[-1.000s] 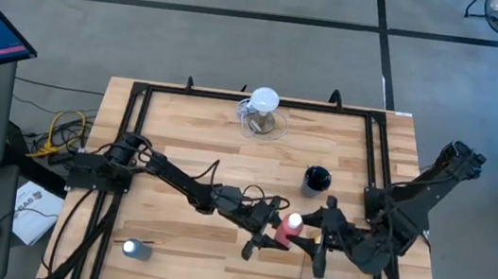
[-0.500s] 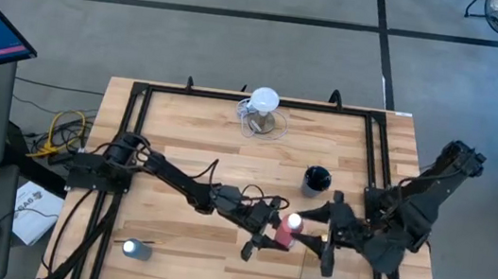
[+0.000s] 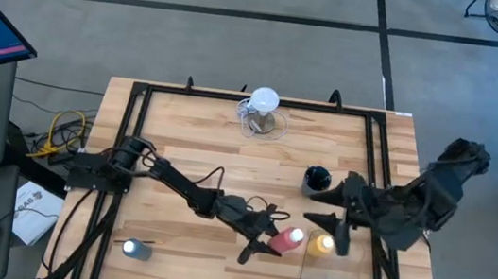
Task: Pick & Place Paint Supplies
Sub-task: Put the large pink paint bottle into the transparent bin
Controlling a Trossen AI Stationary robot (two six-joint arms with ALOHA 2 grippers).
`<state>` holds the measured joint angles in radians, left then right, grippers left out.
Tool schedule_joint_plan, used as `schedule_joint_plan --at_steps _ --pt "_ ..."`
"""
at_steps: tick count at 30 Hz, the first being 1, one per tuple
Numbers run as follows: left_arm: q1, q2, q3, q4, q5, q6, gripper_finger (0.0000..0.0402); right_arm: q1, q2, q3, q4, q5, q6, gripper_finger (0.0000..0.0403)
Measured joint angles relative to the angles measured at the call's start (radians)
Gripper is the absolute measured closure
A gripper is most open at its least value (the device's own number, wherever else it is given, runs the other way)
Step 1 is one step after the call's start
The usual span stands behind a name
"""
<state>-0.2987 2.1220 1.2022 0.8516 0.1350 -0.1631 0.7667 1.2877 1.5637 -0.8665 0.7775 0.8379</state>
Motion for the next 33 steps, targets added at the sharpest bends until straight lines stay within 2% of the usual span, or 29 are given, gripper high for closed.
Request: schedule_joint_plan --at_steps 3,6,14,23,28,33 --pt "-0.002 -0.012 0.008 0.055 0.004 0.001 0.0268 -0.038 -0.003 0.046 -0.119 -0.122 0.104 0.017" --pt "-0.002 -0.012 0.008 0.04 0.004 0.0 0.0268 -0.086 0.002 0.067 -0.221 -0.269 0.186 0.017" --pt "-0.001 -0.01 0.007 0.04 0.0 0.0 0.0268 -0.21 0.014 0.068 -0.264 -0.567 0.273 0.0152" --pt "-0.002 -0.01 0.007 0.031 0.002 -0.02 0.0268 -0.303 0.121 0.068 -0.286 -0.748 0.259 0.0107" --pt "0.002 -0.01 0.006 0.001 0.047 -0.059 0.0268 -0.334 0.183 0.069 -0.284 -0.87 0.23 0.0103" --pt "0.002 -0.008 0.005 -0.008 0.062 -0.075 0.0268 -0.343 0.204 0.07 -0.277 -0.921 0.221 0.0103"
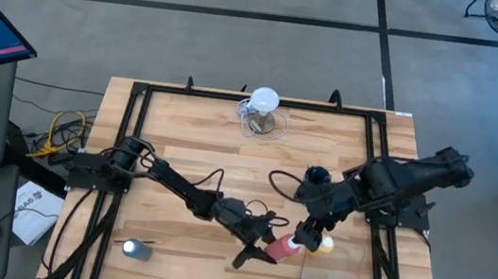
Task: Pick & Place Paint Supplies
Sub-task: Put the large pink paint bottle into the transparent bin
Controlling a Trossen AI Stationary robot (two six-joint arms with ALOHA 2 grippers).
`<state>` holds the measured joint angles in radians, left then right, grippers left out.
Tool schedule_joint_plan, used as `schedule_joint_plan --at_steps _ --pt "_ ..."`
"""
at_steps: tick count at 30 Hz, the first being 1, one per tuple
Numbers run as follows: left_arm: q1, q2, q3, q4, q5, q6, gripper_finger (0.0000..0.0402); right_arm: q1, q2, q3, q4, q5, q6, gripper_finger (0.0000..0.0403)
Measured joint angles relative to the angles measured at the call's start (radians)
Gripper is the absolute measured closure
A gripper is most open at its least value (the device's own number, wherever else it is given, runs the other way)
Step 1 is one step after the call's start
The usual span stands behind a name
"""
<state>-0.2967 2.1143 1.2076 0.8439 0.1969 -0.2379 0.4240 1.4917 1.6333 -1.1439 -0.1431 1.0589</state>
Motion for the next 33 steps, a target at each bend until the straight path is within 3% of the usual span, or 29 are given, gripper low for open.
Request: schedule_joint_plan --at_steps 11,23,33 --pt "0.007 -0.005 0.005 0.024 -0.031 -0.011 0.0268 -0.006 -0.076 -0.003 -0.001 0.066 0.005 0.0103" --pt "0.008 -0.005 0.005 0.011 -0.016 -0.008 0.0268 -0.006 -0.061 -0.004 0.009 0.065 -0.015 0.0104" --pt "0.007 -0.005 0.005 0.01 -0.016 -0.007 0.027 -0.005 -0.003 -0.005 0.023 -0.01 -0.022 0.0104"
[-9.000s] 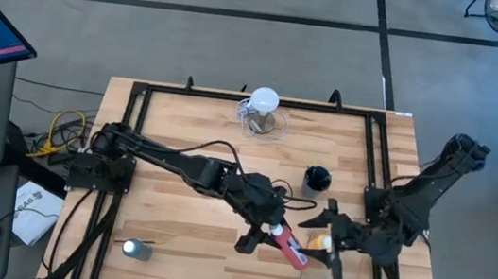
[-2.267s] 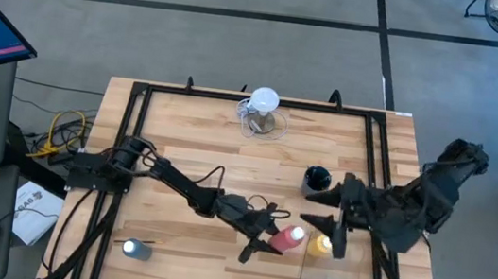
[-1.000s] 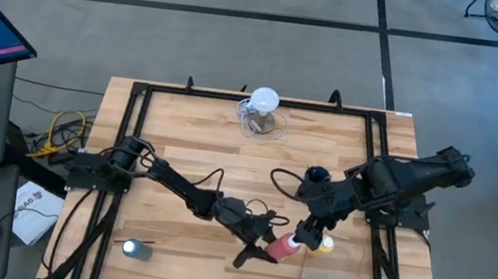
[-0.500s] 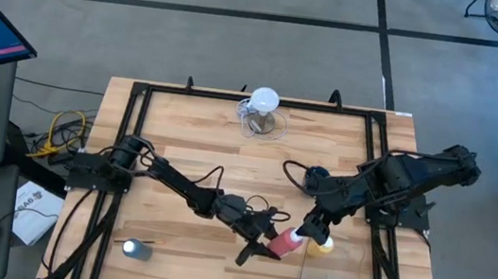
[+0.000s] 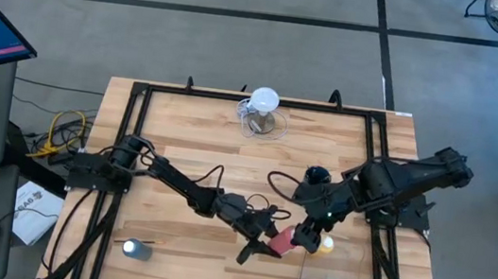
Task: Pick & Place Paint Supplies
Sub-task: Put the large pink paint bottle into the transparent bin
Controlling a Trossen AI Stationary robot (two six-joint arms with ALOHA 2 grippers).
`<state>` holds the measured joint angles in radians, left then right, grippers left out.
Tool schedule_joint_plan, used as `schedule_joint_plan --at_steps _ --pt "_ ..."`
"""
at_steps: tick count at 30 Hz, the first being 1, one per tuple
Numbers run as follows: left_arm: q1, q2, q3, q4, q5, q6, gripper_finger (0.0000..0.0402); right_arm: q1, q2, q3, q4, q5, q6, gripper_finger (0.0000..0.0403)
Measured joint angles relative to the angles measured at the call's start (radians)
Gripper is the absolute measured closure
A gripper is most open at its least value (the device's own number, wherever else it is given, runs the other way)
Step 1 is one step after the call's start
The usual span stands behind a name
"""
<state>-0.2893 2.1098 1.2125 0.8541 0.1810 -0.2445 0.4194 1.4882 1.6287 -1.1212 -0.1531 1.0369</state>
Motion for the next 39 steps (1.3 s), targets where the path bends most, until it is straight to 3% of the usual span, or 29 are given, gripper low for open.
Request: schedule_joint_plan --at_steps 33,39 --pt "-0.001 0.0 -0.002 0.001 0.0 0.0 0.027 -0.002 0.121 0.002 0.021 -0.019 -0.047 0.0104" --pt "-0.001 0.0 -0.002 -0.002 -0.001 -0.001 0.027 -0.002 0.121 0.002 0.021 -0.008 -0.068 0.0147"
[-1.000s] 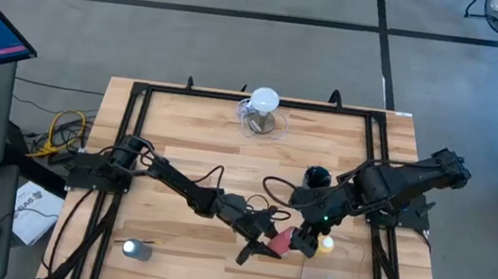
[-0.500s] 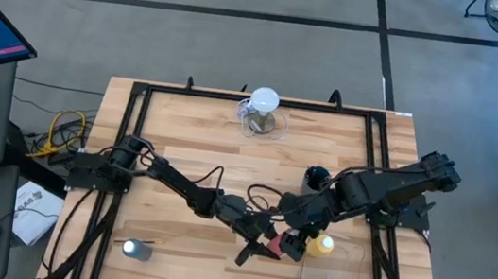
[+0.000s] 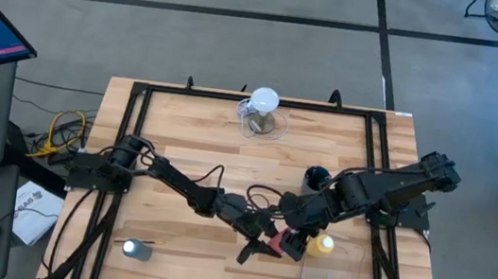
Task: Pick & Place Paint Supplies
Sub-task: Put the large pink paint bottle into the transparent bin
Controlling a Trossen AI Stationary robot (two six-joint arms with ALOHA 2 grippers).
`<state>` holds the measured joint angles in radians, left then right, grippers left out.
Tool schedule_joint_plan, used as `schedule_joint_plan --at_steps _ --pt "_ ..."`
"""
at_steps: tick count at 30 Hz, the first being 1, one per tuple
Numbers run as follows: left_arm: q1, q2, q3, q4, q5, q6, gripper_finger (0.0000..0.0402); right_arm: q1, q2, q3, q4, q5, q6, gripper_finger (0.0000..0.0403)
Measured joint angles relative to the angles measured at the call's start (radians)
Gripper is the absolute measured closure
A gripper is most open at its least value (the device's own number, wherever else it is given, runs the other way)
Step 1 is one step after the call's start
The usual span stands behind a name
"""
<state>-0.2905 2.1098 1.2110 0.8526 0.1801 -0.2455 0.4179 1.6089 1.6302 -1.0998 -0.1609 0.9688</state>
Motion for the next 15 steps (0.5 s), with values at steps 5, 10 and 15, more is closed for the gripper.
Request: schedule_joint_plan --at_steps 5,10,15 --pt "0.0 0.0 0.0 -0.004 -0.004 -0.018 0.027 0.0 0.0 0.0 -0.015 0.006 -0.004 0.0208" --pt "0.001 0.0 0.0 -0.006 -0.004 -0.012 0.027 0.007 0.0 0.0 -0.022 0.009 -0.004 0.0208" --pt "0.011 0.0 0.002 -0.027 0.024 0.0 0.027 0.014 -0.008 0.0 -0.029 0.019 0.02 0.0208"
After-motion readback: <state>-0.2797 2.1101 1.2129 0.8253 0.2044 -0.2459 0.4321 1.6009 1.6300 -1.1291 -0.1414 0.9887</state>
